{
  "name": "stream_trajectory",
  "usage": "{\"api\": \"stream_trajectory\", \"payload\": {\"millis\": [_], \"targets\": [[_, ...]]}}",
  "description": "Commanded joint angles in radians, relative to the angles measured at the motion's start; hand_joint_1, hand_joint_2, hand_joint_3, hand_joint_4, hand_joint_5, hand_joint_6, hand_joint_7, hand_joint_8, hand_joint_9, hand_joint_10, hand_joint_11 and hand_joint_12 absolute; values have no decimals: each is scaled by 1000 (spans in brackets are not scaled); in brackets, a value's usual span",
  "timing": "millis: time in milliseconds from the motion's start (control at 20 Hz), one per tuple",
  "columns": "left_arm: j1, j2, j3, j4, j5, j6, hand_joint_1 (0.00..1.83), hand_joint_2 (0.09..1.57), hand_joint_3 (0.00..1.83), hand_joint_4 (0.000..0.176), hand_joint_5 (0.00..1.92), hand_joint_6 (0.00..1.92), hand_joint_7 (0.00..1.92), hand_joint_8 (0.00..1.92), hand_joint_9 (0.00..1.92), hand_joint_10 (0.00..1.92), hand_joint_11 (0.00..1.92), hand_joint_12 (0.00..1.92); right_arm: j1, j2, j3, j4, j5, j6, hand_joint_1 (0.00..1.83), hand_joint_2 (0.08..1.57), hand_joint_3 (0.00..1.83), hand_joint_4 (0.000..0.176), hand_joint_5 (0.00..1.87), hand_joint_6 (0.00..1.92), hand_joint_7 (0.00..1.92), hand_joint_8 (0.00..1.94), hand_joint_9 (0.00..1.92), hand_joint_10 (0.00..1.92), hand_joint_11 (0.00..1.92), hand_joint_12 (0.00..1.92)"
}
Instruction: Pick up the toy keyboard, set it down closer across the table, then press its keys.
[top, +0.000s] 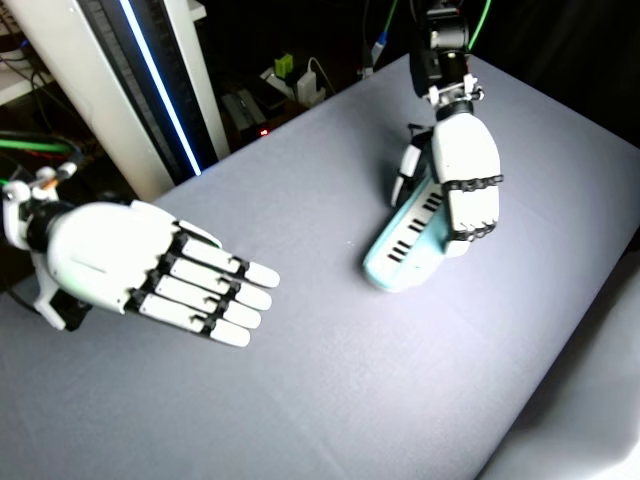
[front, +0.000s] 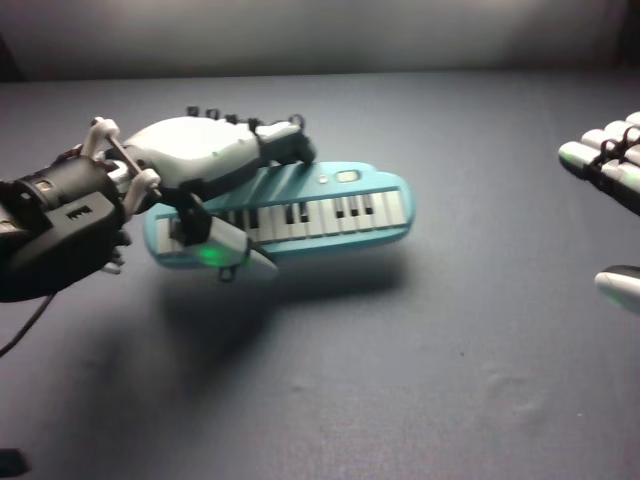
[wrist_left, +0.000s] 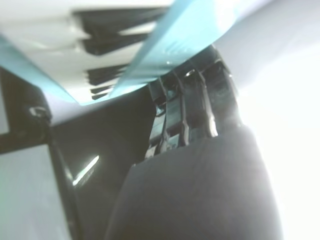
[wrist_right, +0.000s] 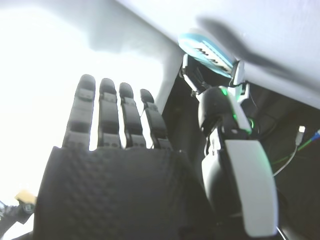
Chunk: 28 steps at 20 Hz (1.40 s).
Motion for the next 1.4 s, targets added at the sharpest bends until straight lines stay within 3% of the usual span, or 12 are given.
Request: {"api": "stream_trajectory", "payload": {"millis": [0,200,250,650,900,1200,1250,1300,1350], "targets": [[-24,-18,-3,40,-134,-34,1445,1332,0,0,182,1843,435,1714,577,1822,619,1921,6,8,-5,-25,144,17,67,1366,10,40,0,0,0,0,0,0,0,0],[-66,-91,11,178,-105,-116,1453,1297,0,0,189,1834,471,1656,655,1709,704,1920,6,12,-14,-56,185,35,0,1331,0,39,0,0,0,0,0,0,0,0],[-75,-126,32,219,-96,-155,1463,1268,0,0,244,1743,521,1577,707,1648,784,1863,6,12,-15,-65,197,41,0,1337,0,40,0,0,0,0,0,0,0,0],[-95,-277,131,291,-22,-243,1463,1264,0,0,253,1736,527,1569,711,1642,794,1855,6,15,-17,-90,234,66,0,1336,0,42,0,0,0,0,0,0,0,0],[-81,-282,132,291,-37,-270,1463,1264,0,0,253,1736,527,1569,711,1642,795,1854,1,17,-18,-90,242,77,0,1336,0,42,0,0,0,0,0,0,0,0],[-77,-212,65,291,-128,-271,1463,1263,0,0,254,1735,527,1569,712,1641,795,1853,-4,28,-29,-90,251,77,0,1336,0,42,0,0,0,0,0,0,0,0],[-78,-203,54,291,-137,-271,1449,1303,3,0,266,1511,534,1711,546,1700,758,1869,-4,32,-32,-90,253,77,0,1298,0,88,0,0,0,0,0,0,0,0],[-78,-202,53,293,-139,-271,1449,1303,3,0,266,1511,534,1711,546,1700,758,1869,-4,32,-33,-90,254,77,0,1298,0,88,0,0,0,0,0,0,0,0],[-78,-205,55,296,-137,-271,1049,1389,4,23,475,1710,511,1719,431,1678,556,1822,-4,32,-32,-90,255,77,0,1297,0,101,0,0,0,0,0,0,0,0]]}}
